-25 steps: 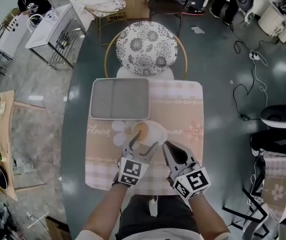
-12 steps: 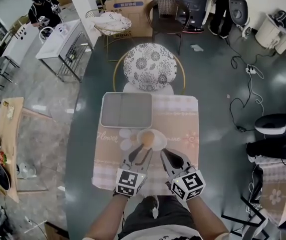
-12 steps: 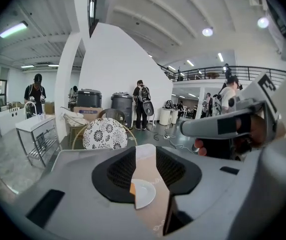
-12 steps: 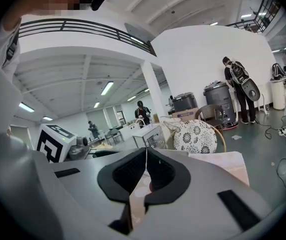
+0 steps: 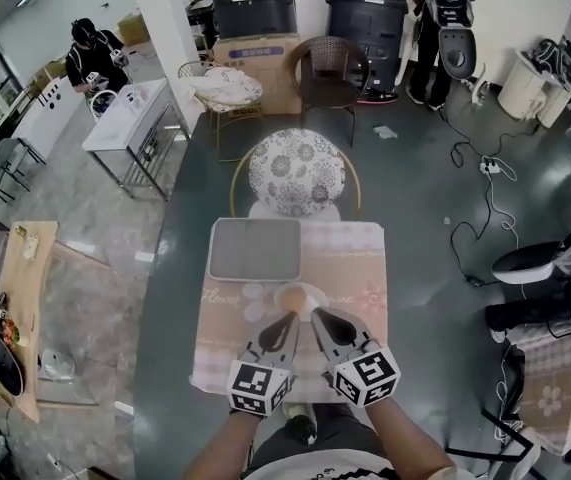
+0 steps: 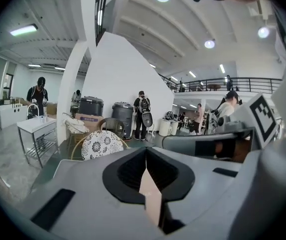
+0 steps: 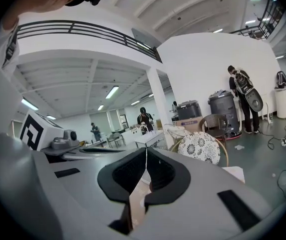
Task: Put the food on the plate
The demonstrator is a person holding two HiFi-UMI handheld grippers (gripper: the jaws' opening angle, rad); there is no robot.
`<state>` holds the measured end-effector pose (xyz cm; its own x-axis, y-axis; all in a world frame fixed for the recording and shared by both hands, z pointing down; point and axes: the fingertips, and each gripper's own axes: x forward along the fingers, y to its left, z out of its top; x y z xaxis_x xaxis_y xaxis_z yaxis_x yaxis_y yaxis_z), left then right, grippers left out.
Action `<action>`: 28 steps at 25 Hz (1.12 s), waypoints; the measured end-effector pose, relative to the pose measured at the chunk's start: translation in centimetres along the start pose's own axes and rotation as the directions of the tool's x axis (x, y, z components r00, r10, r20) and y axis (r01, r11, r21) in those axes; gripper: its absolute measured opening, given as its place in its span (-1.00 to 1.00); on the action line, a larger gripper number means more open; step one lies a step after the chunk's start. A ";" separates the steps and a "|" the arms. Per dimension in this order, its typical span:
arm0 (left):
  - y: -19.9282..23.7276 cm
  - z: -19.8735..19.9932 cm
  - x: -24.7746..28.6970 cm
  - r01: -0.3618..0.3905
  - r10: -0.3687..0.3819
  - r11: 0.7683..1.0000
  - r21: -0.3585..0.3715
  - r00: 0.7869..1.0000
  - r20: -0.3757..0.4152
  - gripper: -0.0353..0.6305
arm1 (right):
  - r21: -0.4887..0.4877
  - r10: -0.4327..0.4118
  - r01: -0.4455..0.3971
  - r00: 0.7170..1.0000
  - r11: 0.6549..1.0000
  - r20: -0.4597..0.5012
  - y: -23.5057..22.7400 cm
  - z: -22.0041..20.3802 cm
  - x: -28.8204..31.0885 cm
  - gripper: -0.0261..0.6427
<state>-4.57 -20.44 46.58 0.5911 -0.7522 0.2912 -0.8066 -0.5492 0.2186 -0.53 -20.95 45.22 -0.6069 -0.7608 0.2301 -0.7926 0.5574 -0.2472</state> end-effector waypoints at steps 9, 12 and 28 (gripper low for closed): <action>-3.0 4.9 -2.5 0.063 -0.061 0.998 -0.025 0.995 0.075 -0.88 | -0.026 0.005 -0.004 0.999 1.000 0.039 1.8 3.8 -1.6 -0.88; -3.6 6.5 -3.5 0.065 -0.064 0.998 -0.011 0.993 0.103 -0.88 | -0.056 0.008 -0.005 0.999 0.998 0.042 2.8 4.8 -2.0 -0.88; -3.5 9.6 -4.5 0.059 -0.059 0.998 0.004 0.985 0.165 -0.88 | -0.102 0.020 -0.012 0.997 0.995 0.070 4.0 7.7 -1.9 -0.88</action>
<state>-4.45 -18.60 35.60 0.6288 -0.7682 0.1202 -0.7703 -0.5941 0.2318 -2.10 -19.85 36.58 -0.6167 -0.7710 0.1589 -0.7869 0.5980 -0.1523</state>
